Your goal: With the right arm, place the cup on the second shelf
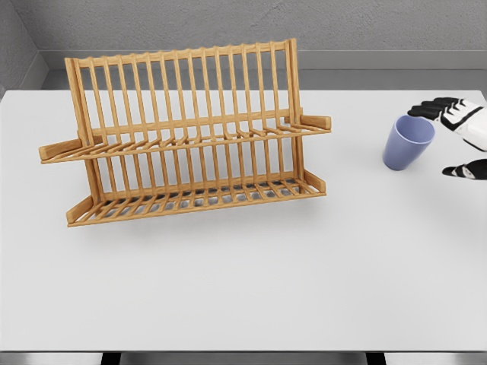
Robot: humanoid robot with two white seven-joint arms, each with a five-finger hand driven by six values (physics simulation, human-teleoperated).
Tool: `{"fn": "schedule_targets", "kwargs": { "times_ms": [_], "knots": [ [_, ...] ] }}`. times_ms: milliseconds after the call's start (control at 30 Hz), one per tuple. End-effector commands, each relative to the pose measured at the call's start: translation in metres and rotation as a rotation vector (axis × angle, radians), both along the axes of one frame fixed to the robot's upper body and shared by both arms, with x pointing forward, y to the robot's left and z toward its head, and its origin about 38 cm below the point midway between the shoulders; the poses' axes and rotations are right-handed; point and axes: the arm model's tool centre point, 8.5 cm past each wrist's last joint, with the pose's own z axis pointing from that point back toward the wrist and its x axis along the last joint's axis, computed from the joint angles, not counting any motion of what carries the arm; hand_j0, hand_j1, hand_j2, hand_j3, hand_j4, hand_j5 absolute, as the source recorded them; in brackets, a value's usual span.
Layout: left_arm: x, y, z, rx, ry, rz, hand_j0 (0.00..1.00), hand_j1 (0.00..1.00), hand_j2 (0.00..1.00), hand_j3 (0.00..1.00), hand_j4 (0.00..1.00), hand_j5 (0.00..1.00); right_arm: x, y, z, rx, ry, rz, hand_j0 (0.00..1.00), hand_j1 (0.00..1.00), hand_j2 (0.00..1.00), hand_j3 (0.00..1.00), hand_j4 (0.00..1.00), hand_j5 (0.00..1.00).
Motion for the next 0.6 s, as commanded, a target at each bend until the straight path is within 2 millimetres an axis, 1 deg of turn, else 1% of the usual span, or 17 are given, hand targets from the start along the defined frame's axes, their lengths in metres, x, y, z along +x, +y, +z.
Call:
{"fn": "schedule_targets", "kwargs": {
  "times_ms": [0, 100, 133, 167, 200, 233, 267, 300, 333, 367, 433, 467, 500, 533, 567],
  "knots": [
    [0.0, 0.0, 0.0, -0.001, 0.0, 0.0, 1.0, 1.0, 1.0, 1.0, 1.0, 1.0, 0.0, 0.0, 0.0, 0.008, 0.002, -0.001, 1.0, 1.0, 1.0, 1.0, 1.0, 1.0],
    [0.0, 0.0, 0.0, 0.001, 0.0, 0.0, 1.0, 1.0, 1.0, 1.0, 1.0, 1.0, 0.002, -0.007, 0.006, 0.018, -0.016, -0.022, 1.0, 1.0, 1.0, 1.0, 1.0, 1.0],
    [0.0, 0.0, 0.0, -0.001, 0.0, 0.0, 1.0, 1.0, 1.0, 1.0, 1.0, 1.0, 0.001, -0.008, 0.006, 0.017, -0.012, -0.022, 1.0, 1.0, 1.0, 1.0, 1.0, 1.0],
    [0.0, 0.0, 0.0, -0.001, 0.0, 0.0, 1.0, 1.0, 1.0, 1.0, 1.0, 1.0, 0.001, -0.013, 0.004, 0.011, -0.005, -0.037, 1.0, 1.0, 1.0, 1.0, 1.0, 1.0],
    [0.0, 0.0, 0.0, -0.001, 0.0, 0.0, 1.0, 1.0, 1.0, 1.0, 1.0, 1.0, 0.004, -0.026, 0.001, -0.017, 0.017, -0.072, 1.0, 1.0, 1.0, 1.0, 1.0, 1.0],
    [0.0, 0.0, 0.0, -0.001, 0.0, 0.0, 1.0, 1.0, 1.0, 1.0, 1.0, 1.0, 0.006, -0.039, 0.004, -0.092, 0.091, -0.087, 1.0, 1.0, 1.0, 1.0, 1.0, 1.0],
    [0.0, 0.0, 0.0, -0.001, 0.0, 0.0, 1.0, 1.0, 1.0, 1.0, 1.0, 1.0, 0.004, -0.048, 0.006, -0.198, 0.198, -0.079, 1.0, 1.0, 1.0, 1.0, 1.0, 1.0],
    [0.0, 0.0, 0.0, -0.001, 0.0, 0.0, 1.0, 1.0, 1.0, 1.0, 1.0, 1.0, 0.005, -0.052, 0.014, -0.265, 0.244, -0.07, 1.0, 1.0, 1.0, 1.0, 1.0, 1.0],
    [0.0, 0.0, 0.0, 0.001, 0.0, 0.0, 1.0, 1.0, 1.0, 1.0, 1.0, 1.0, 0.014, -0.064, 0.023, -0.24, 0.221, -0.117, 1.0, 1.0, 1.0, 1.0, 1.0, 1.0],
    [0.0, 0.0, 0.0, -0.001, 0.0, 0.0, 1.0, 1.0, 1.0, 1.0, 1.0, 1.0, 0.023, -0.066, 0.025, -0.211, 0.206, -0.133, 1.0, 1.0, 1.0, 1.0, 1.0, 1.0],
    [0.0, 0.0, 0.0, -0.001, 0.0, 0.0, 1.0, 1.0, 1.0, 1.0, 1.0, 1.0, 0.039, -0.063, 0.022, -0.206, 0.221, -0.134, 1.0, 1.0, 1.0, 1.0, 1.0, 1.0],
    [0.0, 0.0, 0.0, -0.001, 0.0, 0.0, 1.0, 1.0, 1.0, 1.0, 1.0, 1.0, 0.051, -0.063, 0.015, -0.193, 0.244, -0.144, 1.0, 1.0, 1.0, 1.0, 1.0, 1.0],
    [0.0, 0.0, 0.0, -0.001, 0.0, 0.0, 1.0, 1.0, 1.0, 1.0, 1.0, 1.0, 0.064, -0.051, 0.008, -0.196, 0.263, -0.12, 1.0, 1.0, 1.0, 1.0, 1.0, 1.0],
    [0.0, 0.0, 0.0, -0.001, 0.0, 0.0, 1.0, 1.0, 1.0, 1.0, 1.0, 1.0, 0.075, -0.033, 0.005, -0.211, 0.272, -0.079, 1.0, 1.0, 1.0, 1.0, 1.0, 1.0],
    [0.0, 0.0, 0.0, -0.001, 0.0, 0.0, 1.0, 1.0, 1.0, 1.0, 1.0, 1.0, 0.078, -0.022, -0.003, -0.23, 0.292, -0.049, 1.0, 1.0, 1.0, 1.0, 1.0, 1.0]
  ]
}}
